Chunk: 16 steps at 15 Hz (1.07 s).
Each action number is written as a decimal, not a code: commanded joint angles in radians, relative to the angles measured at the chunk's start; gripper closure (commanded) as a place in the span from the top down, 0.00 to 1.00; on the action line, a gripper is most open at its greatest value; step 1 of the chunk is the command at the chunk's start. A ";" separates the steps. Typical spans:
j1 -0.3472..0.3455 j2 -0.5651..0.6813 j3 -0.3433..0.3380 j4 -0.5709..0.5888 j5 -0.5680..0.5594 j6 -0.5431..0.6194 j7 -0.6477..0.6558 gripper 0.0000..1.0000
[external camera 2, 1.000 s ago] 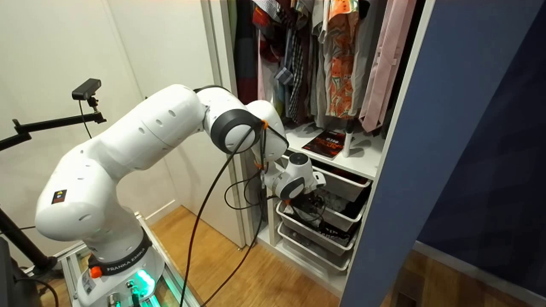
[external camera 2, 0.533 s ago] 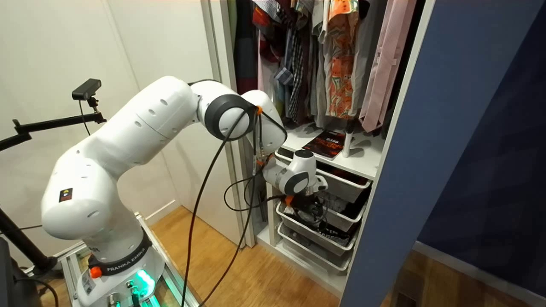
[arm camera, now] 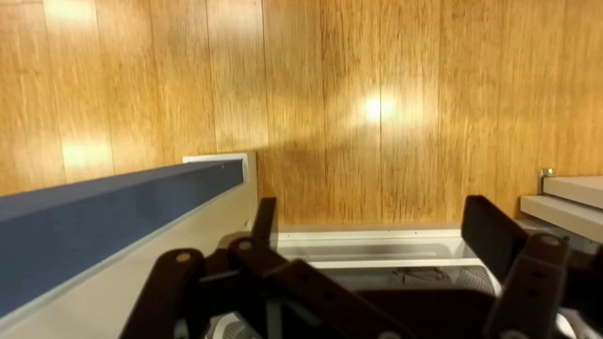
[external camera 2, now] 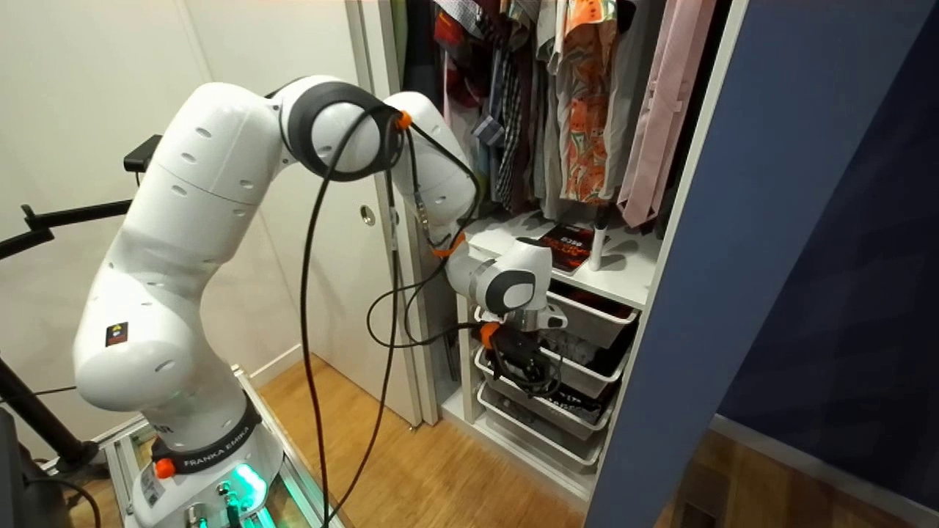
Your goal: Close the second drawer
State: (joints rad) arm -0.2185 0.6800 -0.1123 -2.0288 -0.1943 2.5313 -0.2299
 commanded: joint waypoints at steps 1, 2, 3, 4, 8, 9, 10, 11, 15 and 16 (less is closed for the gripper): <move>-0.009 -0.237 -0.017 -0.223 0.009 -0.046 -0.017 1.00; -0.013 -0.292 -0.021 -0.269 0.008 -0.043 -0.024 1.00; -0.015 -0.347 -0.025 -0.315 0.009 -0.038 -0.028 1.00; -0.018 -0.403 -0.029 -0.360 0.010 -0.031 -0.036 1.00; -0.027 -0.625 -0.051 -0.548 -0.038 0.092 -0.132 1.00; -0.026 -0.682 -0.059 -0.589 -0.038 0.109 -0.155 1.00; -0.029 -0.738 -0.059 -0.635 -0.010 0.155 -0.192 1.00; -0.026 -0.793 -0.064 -0.676 0.012 0.182 -0.232 1.00; 0.005 -0.802 -0.085 -0.677 0.047 0.207 -0.265 1.00; 0.008 -0.836 -0.089 -0.704 0.052 0.215 -0.279 1.00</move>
State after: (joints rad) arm -0.2342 -0.1552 -0.1773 -2.7340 -0.1312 2.7487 -0.5190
